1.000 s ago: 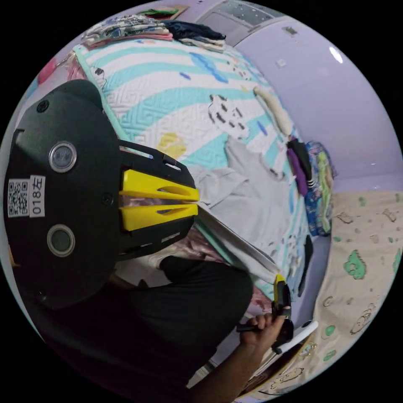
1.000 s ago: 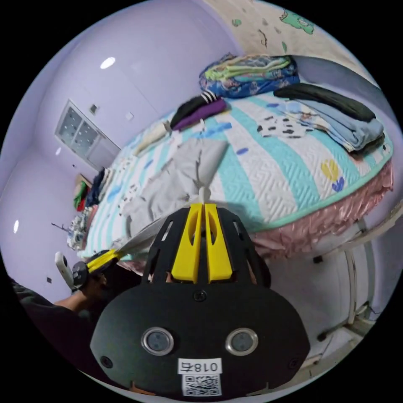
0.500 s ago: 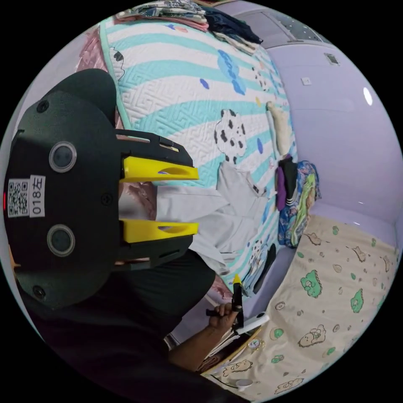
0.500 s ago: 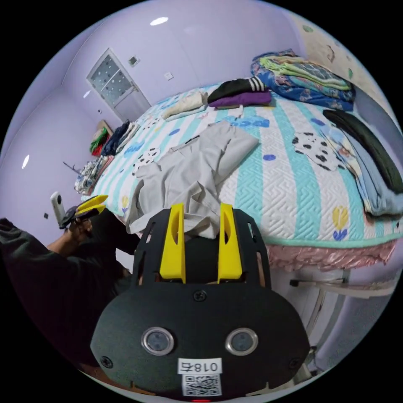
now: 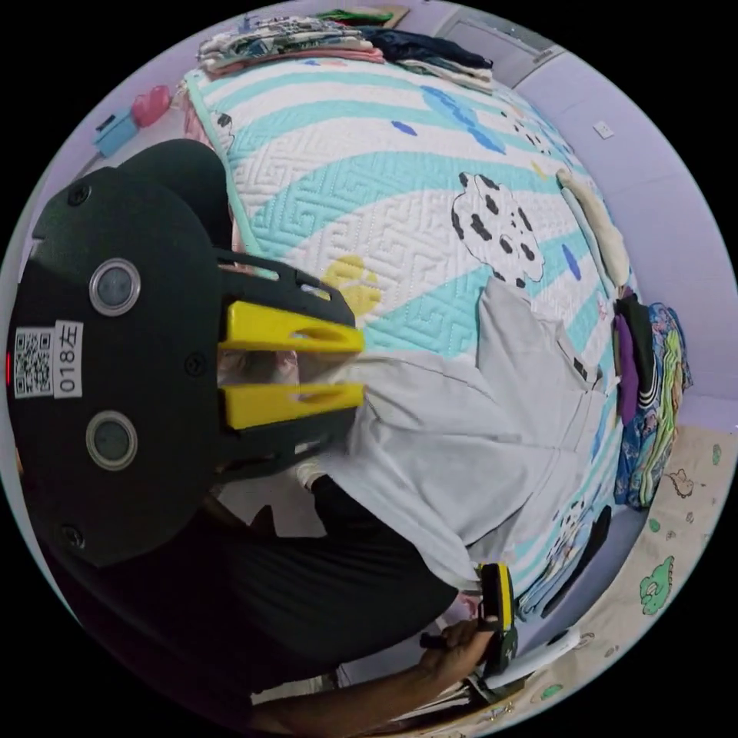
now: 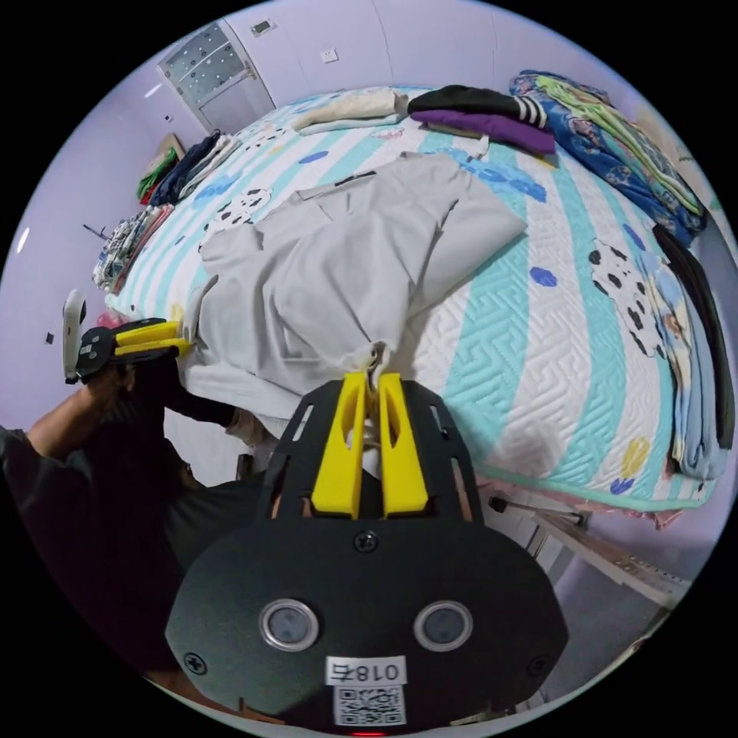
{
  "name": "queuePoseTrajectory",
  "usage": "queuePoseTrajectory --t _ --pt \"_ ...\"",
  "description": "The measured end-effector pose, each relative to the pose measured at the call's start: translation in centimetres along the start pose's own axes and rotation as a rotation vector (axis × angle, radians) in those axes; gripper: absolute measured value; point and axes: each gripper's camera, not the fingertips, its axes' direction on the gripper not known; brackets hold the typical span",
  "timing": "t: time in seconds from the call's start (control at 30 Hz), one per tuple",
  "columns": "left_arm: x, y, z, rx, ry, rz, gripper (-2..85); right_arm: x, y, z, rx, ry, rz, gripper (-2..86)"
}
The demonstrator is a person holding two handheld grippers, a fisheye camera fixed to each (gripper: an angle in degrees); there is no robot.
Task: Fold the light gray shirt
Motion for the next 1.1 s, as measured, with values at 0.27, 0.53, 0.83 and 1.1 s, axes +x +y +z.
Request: queuePoseTrajectory --t 0.27,0.53,0.83,1.1 --pt "-15.2 8.6 1.4 0.293 0.612 -0.305 -0.9 5.4 7.2 -8.2 0.392 -0.365 0.234 0.7" --pt "-25.3 15.8 -4.2 0.861 0.921 -0.266 -1.0 6.3 12.9 -17.5 0.855 -0.731 0.202 0.3" --pt "-29.7 21.1 -21.2 1.347 0.777 0.084 -1.0 0.9 10.7 -29.9 1.149 -0.979 -0.16 0.3" --pt "-33.8 20.8 -28.2 1.405 0.473 0.066 -1.0 -1.8 4.2 -33.7 1.155 -0.919 -0.216 0.3"
